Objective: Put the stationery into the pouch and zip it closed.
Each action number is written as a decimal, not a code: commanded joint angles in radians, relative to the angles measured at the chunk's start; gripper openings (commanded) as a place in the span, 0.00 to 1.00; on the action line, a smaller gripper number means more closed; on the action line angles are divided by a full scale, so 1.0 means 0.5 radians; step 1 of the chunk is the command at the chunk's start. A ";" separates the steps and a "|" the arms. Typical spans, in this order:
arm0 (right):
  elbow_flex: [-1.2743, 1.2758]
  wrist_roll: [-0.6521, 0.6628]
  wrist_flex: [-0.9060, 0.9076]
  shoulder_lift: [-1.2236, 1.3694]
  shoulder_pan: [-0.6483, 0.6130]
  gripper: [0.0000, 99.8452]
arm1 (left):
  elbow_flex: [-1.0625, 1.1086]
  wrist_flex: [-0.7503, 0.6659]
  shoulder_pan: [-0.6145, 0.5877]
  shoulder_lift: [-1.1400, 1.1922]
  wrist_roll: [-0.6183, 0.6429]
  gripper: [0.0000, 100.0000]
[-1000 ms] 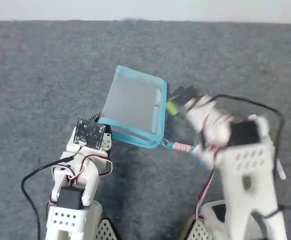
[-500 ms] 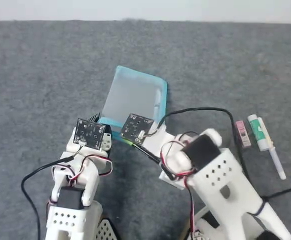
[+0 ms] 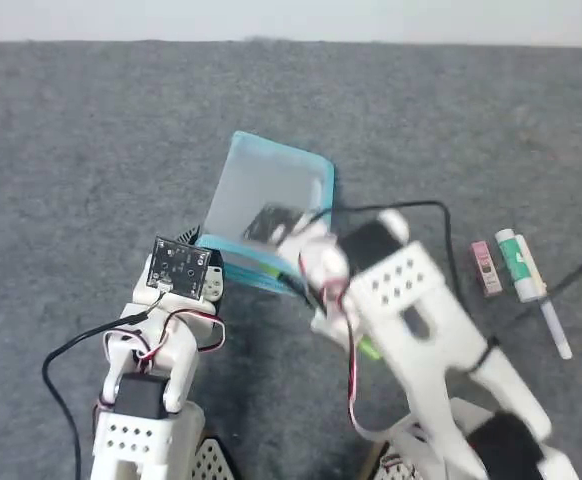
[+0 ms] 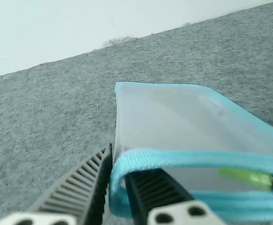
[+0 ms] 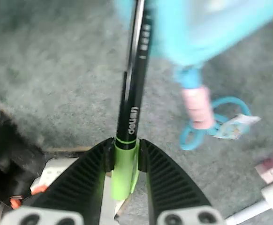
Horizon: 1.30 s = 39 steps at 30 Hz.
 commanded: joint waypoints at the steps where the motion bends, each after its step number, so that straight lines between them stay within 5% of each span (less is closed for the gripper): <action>1: -0.322 -0.104 0.075 0.219 0.158 0.01 | -0.051 -0.089 0.006 -0.018 0.034 0.01; 13: -0.991 -0.365 0.091 0.775 0.170 0.01 | -0.041 -0.080 0.021 -0.018 0.101 0.01; 21: -1.243 -0.377 0.087 0.987 0.170 0.01 | -0.002 0.012 0.353 -0.028 0.064 0.01; 32: -1.442 -0.384 0.084 1.014 0.167 0.01 | 0.002 0.018 0.359 -0.028 0.061 0.01; 39: -1.436 -0.377 0.087 1.011 0.164 0.20 | 0.002 0.012 0.356 -0.021 0.061 0.01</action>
